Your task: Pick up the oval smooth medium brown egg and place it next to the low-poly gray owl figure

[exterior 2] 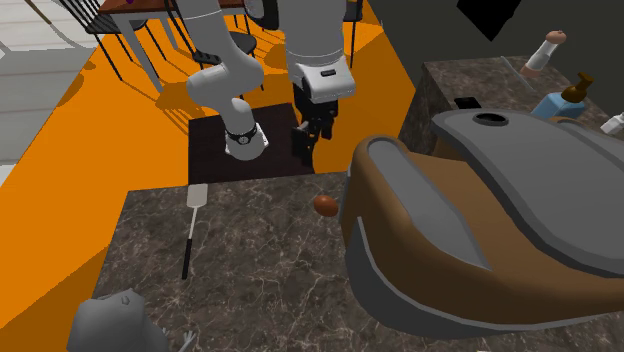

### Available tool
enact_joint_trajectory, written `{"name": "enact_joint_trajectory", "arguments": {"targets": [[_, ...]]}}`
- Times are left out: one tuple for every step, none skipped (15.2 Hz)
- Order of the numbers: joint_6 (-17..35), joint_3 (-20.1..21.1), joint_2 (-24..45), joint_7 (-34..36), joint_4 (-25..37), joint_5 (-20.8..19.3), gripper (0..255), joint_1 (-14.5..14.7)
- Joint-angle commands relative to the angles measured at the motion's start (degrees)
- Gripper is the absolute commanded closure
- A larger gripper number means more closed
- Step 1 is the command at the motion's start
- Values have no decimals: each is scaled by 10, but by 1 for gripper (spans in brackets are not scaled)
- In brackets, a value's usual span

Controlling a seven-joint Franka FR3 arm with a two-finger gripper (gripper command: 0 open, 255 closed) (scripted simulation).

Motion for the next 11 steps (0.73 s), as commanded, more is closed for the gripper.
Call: {"name": "enact_joint_trajectory", "arguments": {"targets": [[31,1,1,7,-37,3,0,1],[46,2,4,10,-52,5,0,1],[61,3,7,14,-67,7,0,1],[76,4,11,17,-81,8,0,2],[90,5,16,21,-94,10,0,2],[105,6,22,24,-107,11,0,3],[120,7,27,28,-120,13,0,3],[135,8,34,31,-131,15,0,4],[150,9,41,35,-143,16,0,5],[166,11,49,38,-153,18,0,5],[181,12,57,42,-164,19,0,6]]}}
